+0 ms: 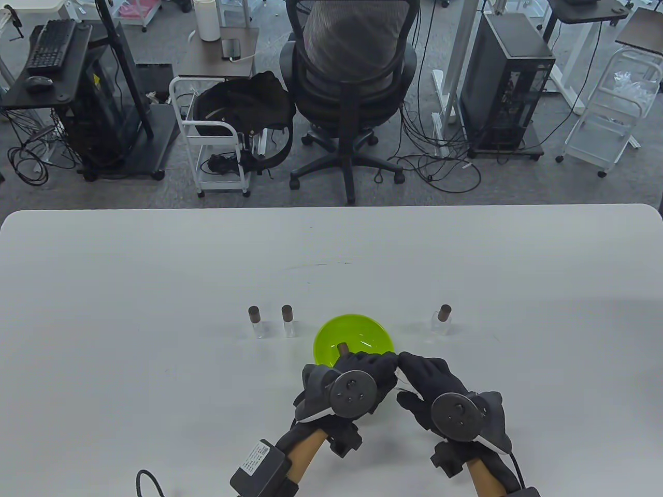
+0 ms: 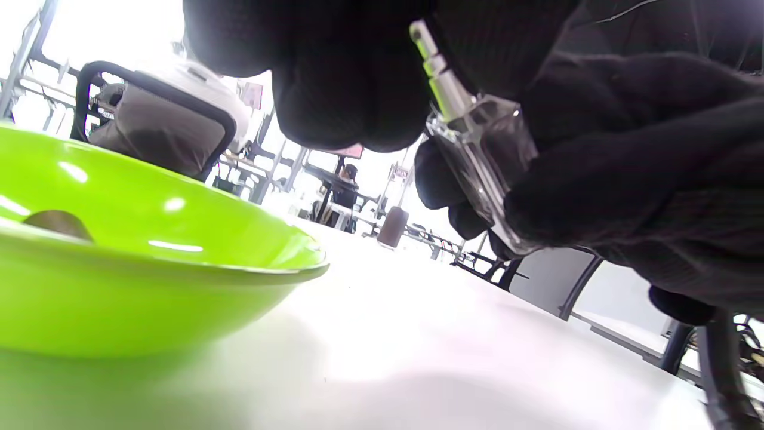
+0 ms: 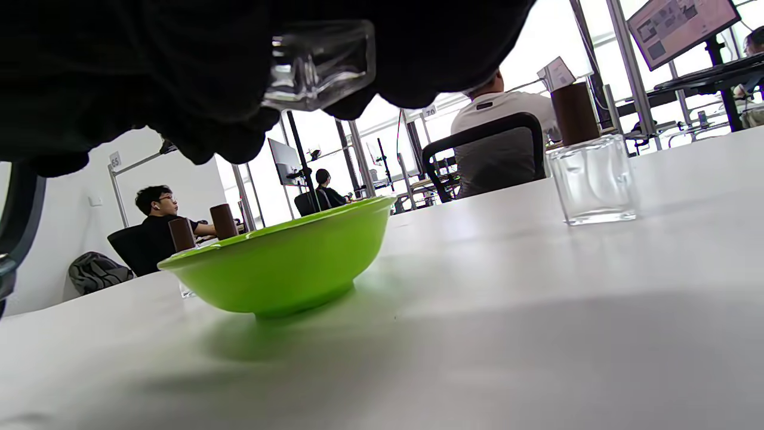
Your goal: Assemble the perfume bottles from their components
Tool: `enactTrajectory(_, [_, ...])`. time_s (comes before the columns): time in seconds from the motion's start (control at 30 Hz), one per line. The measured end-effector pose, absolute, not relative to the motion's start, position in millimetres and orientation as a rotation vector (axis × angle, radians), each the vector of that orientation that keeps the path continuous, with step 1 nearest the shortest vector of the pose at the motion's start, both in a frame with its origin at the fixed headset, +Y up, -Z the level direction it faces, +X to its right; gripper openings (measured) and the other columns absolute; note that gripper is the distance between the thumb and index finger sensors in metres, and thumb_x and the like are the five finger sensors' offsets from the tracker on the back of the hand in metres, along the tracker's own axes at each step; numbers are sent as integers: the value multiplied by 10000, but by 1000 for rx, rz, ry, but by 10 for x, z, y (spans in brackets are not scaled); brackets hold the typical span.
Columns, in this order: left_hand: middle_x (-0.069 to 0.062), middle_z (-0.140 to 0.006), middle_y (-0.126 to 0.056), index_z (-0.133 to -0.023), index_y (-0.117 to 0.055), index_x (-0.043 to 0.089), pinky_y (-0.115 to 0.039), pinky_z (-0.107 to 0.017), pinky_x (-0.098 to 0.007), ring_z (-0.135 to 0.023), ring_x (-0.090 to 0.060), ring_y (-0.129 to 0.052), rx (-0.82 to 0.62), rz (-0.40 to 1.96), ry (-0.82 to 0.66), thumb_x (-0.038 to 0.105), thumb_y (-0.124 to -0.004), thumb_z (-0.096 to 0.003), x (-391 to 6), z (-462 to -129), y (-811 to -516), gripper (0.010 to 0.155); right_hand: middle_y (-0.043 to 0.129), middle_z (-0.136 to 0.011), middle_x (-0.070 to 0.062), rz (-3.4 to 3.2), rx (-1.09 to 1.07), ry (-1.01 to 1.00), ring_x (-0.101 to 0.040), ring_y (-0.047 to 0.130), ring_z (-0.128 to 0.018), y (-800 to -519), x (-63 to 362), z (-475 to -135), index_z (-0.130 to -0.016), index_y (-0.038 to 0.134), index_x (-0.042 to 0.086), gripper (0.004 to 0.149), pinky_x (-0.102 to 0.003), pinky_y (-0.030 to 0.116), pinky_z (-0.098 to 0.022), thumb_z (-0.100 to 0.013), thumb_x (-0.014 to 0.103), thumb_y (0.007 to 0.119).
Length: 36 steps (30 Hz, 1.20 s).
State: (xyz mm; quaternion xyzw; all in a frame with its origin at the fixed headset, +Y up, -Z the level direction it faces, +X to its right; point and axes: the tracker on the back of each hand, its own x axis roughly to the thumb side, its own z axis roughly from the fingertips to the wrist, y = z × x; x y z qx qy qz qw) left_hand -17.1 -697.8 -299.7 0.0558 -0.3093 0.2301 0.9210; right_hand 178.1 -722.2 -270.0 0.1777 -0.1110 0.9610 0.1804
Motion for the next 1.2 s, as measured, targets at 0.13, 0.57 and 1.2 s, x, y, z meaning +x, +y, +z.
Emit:
enactTrajectory(0.13, [2, -1044, -810, -1068, -612, 221, -718, -711, -426, -887, -268, -899, 106, 440, -564, 418, -752, -530, -319, -3092, -6829, 590, 735, -1091, -66, 2735, 420, -346, -299, 784, -953, -7229, 1912, -2738, -1102, 532, 183, 698, -471, 754, -724, -517, 449, 803])
enactTrajectory(0.57, [91, -1144, -676, -1099, -503, 325, -650, -785, -432, -1064, -212, -738, -124, -321, -447, 364, -846, -484, -84, -3510, -7091, 705, 738, -1087, -75, 2778, 316, -355, -306, 788, -947, -7284, 2079, -2793, -1100, 537, 173, 697, -477, 757, -717, -516, 444, 807])
enactTrajectory(1.2, [82, -1008, -830, -1042, -618, 322, -717, -723, -384, -888, -178, -901, -180, -549, -447, 398, -825, -486, 156, -3616, -7456, 599, 740, -1081, -86, 2729, 213, -356, -313, 791, -937, -7302, 2253, -2821, -1099, 537, 163, 699, -479, 758, -710, -518, 445, 807])
